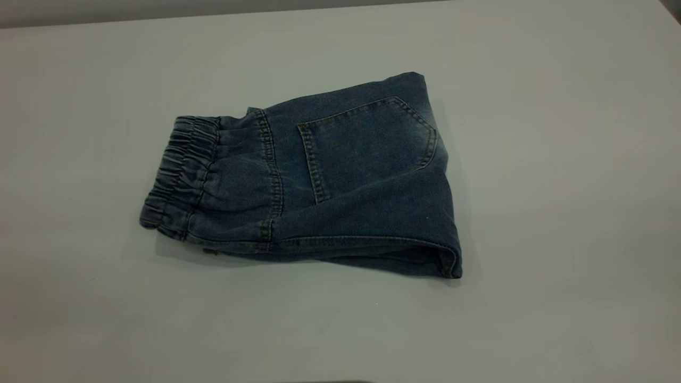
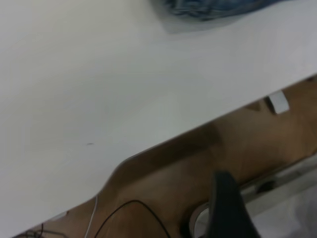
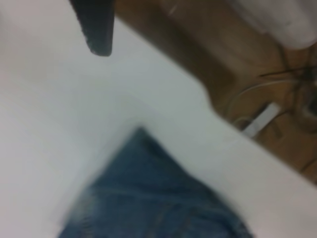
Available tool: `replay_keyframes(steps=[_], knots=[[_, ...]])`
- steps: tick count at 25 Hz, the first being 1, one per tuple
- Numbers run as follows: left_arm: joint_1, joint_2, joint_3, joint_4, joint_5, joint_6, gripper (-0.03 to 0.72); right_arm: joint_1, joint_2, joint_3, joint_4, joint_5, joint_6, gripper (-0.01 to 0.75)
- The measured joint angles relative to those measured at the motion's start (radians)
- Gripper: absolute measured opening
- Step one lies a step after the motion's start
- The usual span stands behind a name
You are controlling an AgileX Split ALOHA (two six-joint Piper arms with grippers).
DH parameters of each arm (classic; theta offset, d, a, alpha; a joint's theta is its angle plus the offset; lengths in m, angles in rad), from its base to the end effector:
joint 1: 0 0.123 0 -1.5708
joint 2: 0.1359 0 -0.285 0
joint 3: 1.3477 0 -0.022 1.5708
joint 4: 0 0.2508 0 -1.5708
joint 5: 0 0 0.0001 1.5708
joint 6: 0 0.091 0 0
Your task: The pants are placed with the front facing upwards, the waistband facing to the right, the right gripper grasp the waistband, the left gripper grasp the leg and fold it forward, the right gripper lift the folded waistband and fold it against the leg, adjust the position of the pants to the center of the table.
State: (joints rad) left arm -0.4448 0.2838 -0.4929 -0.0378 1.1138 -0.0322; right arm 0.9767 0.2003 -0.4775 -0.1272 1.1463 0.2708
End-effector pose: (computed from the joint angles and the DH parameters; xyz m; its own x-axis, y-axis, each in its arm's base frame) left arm 0.0306 -0.0180 0.2670 -0.6795 0.2698 -0.6822 0.4183 0.9065 -0.0581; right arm 0.0209 0.0121 0.2634 -0.5521 -0.4332 -0.7124 -0.6735 0.7354 0.0748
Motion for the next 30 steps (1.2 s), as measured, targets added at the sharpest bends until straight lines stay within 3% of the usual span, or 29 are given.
replay_keyframes(steps=[6, 27, 30], knots=[[0.000, 0.000, 0.000, -0.085, 0.000, 0.111, 0.370, 0.000, 0.000, 0.001, 0.106, -0.011, -0.105, 0.378], [0.001, 0.000, 0.003, -0.086, 0.000, 0.120, 0.370, -0.003, -0.008, 0.001, 0.107, -0.012, -0.115, 0.378], [0.055, -0.015, 0.003, -0.088, 0.000, 0.121, 0.370, -0.087, -0.023, 0.001, 0.110, -0.012, -0.117, 0.378]])
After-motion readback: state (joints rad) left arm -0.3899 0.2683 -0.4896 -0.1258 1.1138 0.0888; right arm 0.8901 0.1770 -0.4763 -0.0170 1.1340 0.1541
